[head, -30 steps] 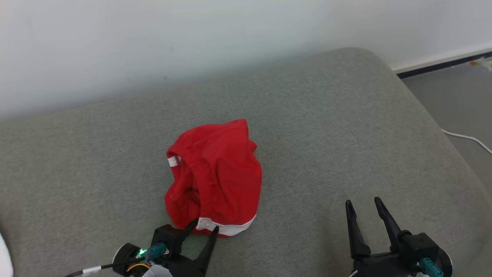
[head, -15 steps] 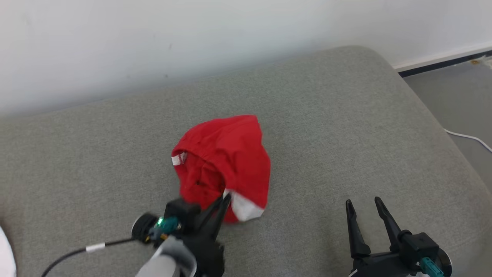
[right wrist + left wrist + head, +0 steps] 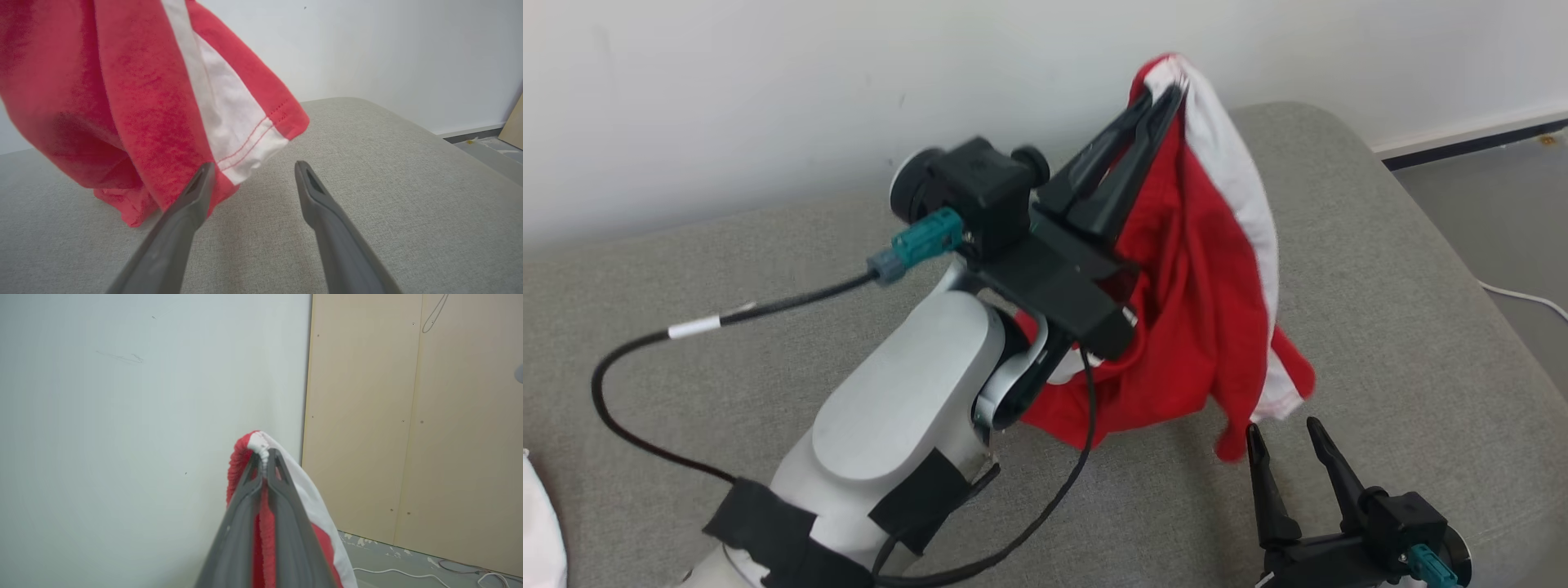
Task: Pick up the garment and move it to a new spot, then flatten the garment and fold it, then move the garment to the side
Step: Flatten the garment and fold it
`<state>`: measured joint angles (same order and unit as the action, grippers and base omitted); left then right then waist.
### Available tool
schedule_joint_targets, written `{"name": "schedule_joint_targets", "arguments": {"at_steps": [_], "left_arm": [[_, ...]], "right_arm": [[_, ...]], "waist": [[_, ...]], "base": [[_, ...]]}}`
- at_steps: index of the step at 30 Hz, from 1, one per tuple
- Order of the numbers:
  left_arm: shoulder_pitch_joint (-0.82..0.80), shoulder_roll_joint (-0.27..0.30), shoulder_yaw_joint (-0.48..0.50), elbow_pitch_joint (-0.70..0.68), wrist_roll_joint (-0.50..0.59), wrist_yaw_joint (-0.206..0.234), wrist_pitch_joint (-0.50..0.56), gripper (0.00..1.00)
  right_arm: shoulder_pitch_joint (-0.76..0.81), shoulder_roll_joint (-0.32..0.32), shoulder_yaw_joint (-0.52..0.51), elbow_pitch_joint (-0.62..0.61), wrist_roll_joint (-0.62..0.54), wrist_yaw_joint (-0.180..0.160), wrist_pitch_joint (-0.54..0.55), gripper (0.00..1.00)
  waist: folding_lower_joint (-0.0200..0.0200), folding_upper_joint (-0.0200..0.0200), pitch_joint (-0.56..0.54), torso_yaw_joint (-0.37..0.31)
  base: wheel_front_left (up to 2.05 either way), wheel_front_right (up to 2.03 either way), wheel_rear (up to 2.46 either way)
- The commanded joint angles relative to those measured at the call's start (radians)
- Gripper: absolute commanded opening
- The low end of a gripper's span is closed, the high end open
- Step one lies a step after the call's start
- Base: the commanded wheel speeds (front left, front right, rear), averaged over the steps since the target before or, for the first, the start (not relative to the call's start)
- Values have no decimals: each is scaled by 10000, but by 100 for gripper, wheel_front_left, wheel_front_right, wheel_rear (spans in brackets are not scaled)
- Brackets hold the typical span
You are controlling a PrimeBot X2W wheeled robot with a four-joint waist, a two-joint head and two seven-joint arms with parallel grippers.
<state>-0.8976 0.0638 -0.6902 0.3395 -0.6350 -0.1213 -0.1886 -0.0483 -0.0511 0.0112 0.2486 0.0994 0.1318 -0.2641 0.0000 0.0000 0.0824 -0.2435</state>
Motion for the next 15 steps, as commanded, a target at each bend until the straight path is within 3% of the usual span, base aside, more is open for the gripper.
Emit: {"name": "schedule_joint_targets", "arguments": {"at_steps": [1,6,15], "left_arm": [[-275,-58,12,78,-214,112,-101,0],[-152,-112,-96,502,-376,759,-196,0],[2975,1356,221,647,-1304,1464,410,0]], "right_arm": [[-60,15,5,-6,52,-21,-6,100],[-85,11,-106,-95,112,-21,-4,100],[-40,15,-267,-158,-3,-21,-6,100]], "waist": [[0,0,71,-50],[0,0,249,18],[0,0,432,854]], "base": [[0,0,0],[0,0,0],[0,0,0]]}}
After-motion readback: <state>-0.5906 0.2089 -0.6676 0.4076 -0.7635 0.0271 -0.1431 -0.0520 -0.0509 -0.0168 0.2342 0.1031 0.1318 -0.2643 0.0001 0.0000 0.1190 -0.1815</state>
